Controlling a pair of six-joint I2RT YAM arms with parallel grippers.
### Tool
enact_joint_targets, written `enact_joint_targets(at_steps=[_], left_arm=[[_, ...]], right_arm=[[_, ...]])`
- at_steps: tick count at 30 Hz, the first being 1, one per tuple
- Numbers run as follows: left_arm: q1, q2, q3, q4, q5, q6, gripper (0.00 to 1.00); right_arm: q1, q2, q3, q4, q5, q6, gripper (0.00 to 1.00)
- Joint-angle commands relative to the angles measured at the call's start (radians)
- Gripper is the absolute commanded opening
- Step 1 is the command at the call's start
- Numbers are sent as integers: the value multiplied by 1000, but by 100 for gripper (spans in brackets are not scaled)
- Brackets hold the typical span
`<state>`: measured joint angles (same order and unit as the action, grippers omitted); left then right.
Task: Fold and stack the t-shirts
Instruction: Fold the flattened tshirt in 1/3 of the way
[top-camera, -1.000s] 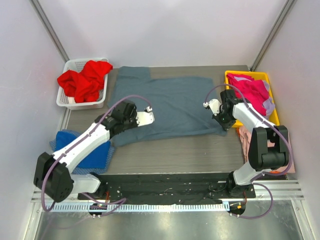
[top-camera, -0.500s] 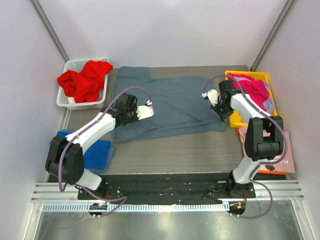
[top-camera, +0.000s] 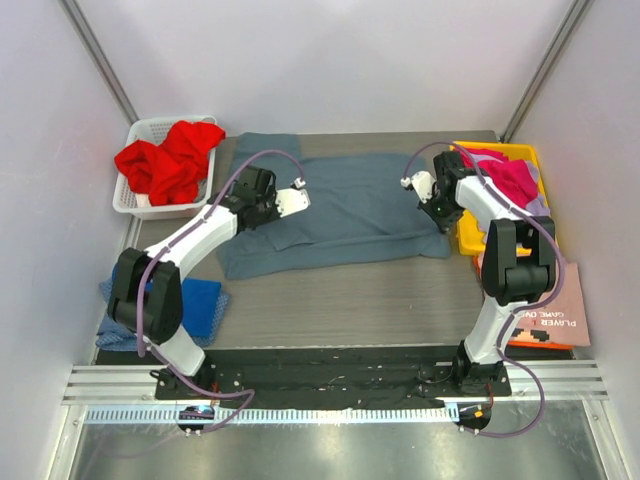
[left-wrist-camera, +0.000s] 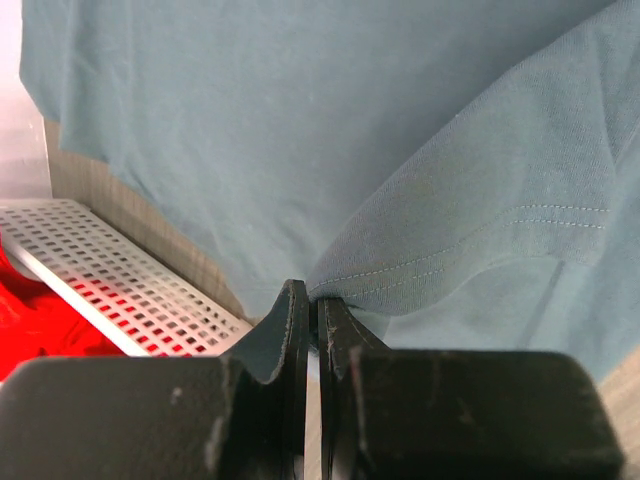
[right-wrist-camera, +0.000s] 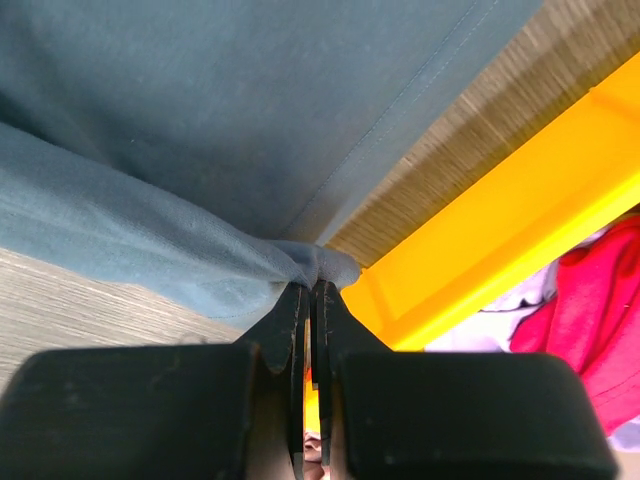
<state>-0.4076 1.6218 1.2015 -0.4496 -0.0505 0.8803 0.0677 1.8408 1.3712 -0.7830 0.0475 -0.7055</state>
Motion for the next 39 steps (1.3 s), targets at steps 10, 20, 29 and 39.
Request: enact_joint_targets(at_steps=[10,20,29,39], left_arm=[[29,92,101,92,12,3,0],[30,150,154,123,3,-6,0],[30,207,219,135,-9,-7,0],[30,231,225,147,-15,-3,0]], right_arm=[[-5,52,94,-2,25,-9,1],[-3,78,108,5,25,-11,1],[0,97,120,8,34,-14,1],[7,120,150,10,38,-12,1]])
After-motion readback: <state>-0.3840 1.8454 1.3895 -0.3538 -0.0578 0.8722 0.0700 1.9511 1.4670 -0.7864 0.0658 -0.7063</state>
